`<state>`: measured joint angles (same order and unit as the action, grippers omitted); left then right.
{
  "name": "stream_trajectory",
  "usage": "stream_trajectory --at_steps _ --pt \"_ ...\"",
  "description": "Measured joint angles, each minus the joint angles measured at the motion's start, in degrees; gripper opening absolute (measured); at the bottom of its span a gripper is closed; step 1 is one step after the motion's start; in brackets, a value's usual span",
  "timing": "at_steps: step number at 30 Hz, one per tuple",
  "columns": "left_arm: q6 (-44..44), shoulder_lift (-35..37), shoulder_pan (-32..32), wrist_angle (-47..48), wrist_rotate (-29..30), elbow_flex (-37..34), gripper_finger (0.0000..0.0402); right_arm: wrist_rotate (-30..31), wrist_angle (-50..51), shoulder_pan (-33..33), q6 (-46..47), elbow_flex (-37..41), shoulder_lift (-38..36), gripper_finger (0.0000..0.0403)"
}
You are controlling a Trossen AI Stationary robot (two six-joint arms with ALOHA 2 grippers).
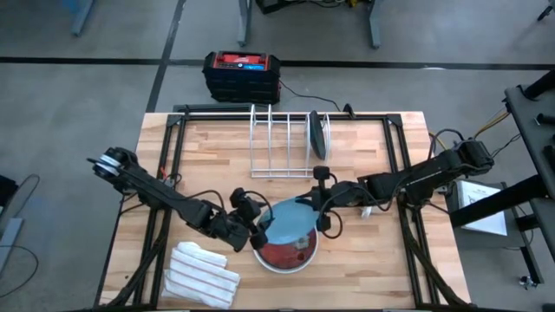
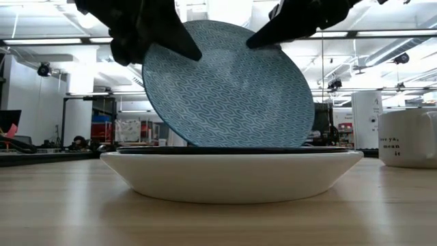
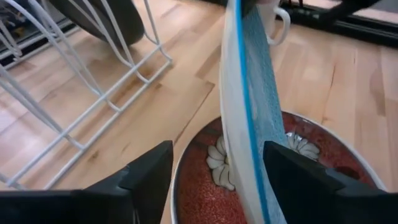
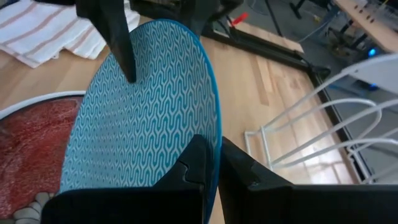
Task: Sort dishes
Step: Put the blue plate in the dish rack
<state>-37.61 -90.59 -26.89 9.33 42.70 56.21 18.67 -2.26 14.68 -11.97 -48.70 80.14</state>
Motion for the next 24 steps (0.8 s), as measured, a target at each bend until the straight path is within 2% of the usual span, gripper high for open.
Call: stream_trajectory --at_steps 6,13,16,21,24 --pt "0.58 -2.43 0.00 -0.29 -0.81 1.91 0.0193 -0.25 -0.05 0.09 -2.29 -0.75 0.31 0.0006" --pt "5.44 -4.71 0.02 1.35 -1.06 6.97 0.0079 -1.08 -0.17 0.17 -4.02 -0.75 0.13 0.0006" --pt "3.39 -5.38 0.07 5.02 -0.44 9.77 0.0033 -1.29 -0.04 0.24 -3.82 -0.75 -0.09 0.0006" --pt "-0.02 -5.46 -0.04 13.19 0.95 13.64 0.0026 -1.17 -0.38 0.22 -4.19 -0.80 -1.02 0.0011" --pt "0.15 -5.50 -0.20 14.98 1.58 14.62 0.0026 -1.28 0.04 0.19 -3.76 -0.75 -1.88 0.0019"
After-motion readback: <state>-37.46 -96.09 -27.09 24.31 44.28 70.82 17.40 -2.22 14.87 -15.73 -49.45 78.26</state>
